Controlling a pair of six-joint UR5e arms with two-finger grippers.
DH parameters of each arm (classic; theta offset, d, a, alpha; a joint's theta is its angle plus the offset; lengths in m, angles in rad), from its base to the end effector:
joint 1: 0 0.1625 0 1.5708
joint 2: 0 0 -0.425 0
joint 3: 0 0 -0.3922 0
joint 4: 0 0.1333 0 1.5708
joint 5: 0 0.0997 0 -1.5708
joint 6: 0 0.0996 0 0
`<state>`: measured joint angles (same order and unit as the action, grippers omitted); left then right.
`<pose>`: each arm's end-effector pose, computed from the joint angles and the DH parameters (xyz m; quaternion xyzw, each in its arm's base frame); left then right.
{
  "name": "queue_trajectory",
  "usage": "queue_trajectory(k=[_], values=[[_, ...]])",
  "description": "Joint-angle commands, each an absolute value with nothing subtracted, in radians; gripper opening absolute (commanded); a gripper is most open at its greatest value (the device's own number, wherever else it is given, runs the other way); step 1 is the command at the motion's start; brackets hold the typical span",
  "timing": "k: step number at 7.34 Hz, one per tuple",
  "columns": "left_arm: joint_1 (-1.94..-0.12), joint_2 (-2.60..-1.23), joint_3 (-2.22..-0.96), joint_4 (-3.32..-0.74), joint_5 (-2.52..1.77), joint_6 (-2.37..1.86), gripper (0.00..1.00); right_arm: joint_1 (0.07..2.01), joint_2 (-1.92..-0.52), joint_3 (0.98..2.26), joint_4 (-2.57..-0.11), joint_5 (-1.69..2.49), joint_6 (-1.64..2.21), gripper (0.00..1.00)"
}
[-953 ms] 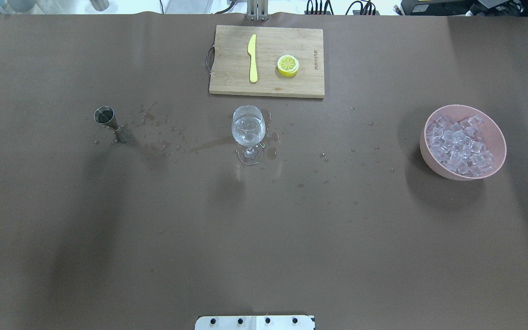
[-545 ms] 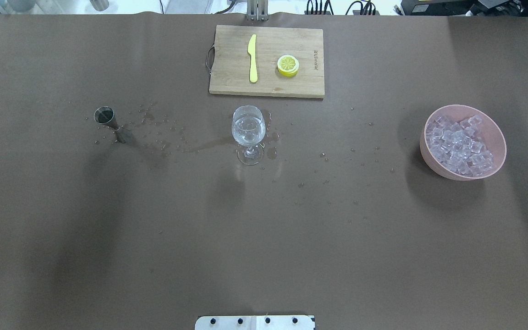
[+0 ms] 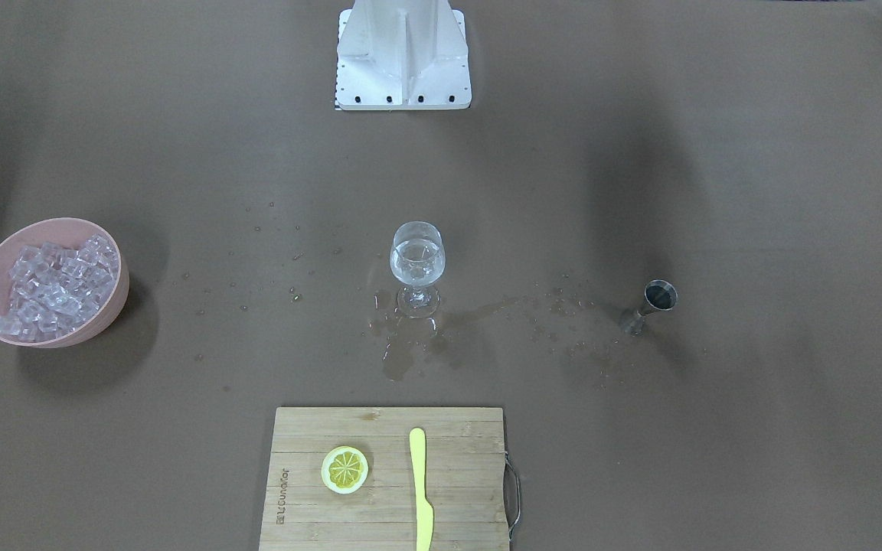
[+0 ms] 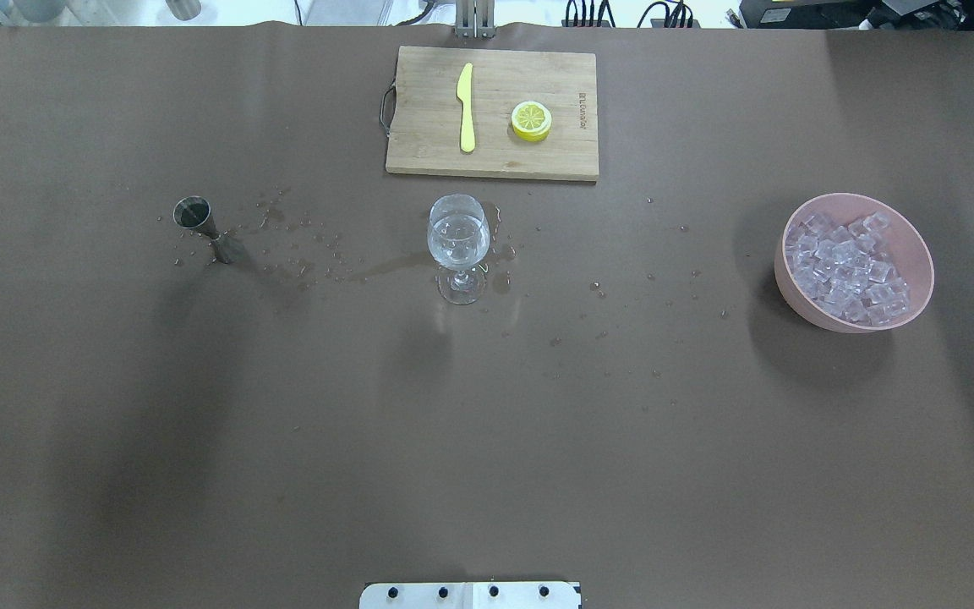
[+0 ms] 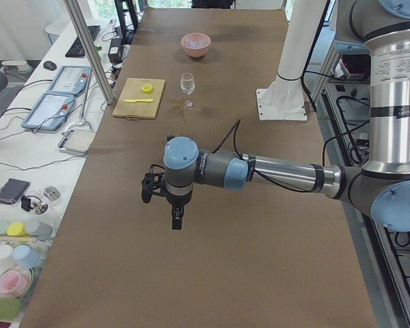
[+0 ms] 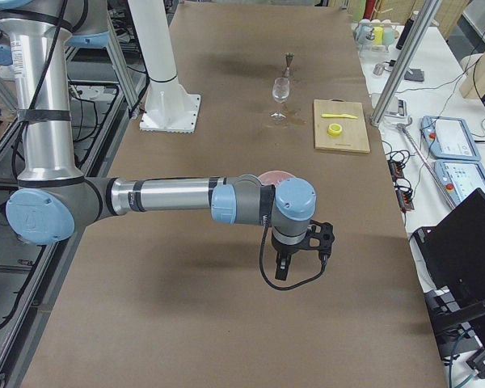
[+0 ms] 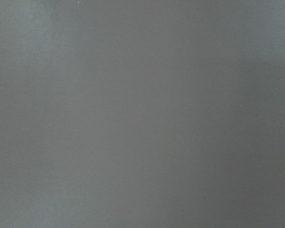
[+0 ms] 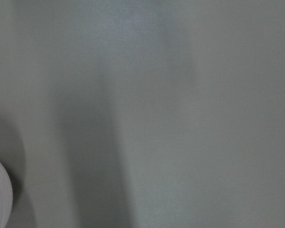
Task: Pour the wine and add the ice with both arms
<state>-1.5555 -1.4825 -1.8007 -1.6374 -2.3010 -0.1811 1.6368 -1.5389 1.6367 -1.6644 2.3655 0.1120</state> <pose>-0.0598 -0.4647 0.5825 0.0618 0.3629 -0.0400 0.9289 0.0953 -0.4987 0.6183 -0.0070 -0.3869 0.0811 0.9185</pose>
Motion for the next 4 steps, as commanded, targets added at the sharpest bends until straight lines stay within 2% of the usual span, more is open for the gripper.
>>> queue_trajectory(k=[1,4], values=[[-1.555,-1.497,-1.795,-1.660,-2.301,-0.189,0.98,1.637,-1.540,1.637,-1.664,2.365,0.112,1.00],[-1.555,-1.497,-1.801,-1.661,-2.303,-0.187,0.98,1.635,-1.542,1.635,-1.664,2.367,0.112,1.00]])
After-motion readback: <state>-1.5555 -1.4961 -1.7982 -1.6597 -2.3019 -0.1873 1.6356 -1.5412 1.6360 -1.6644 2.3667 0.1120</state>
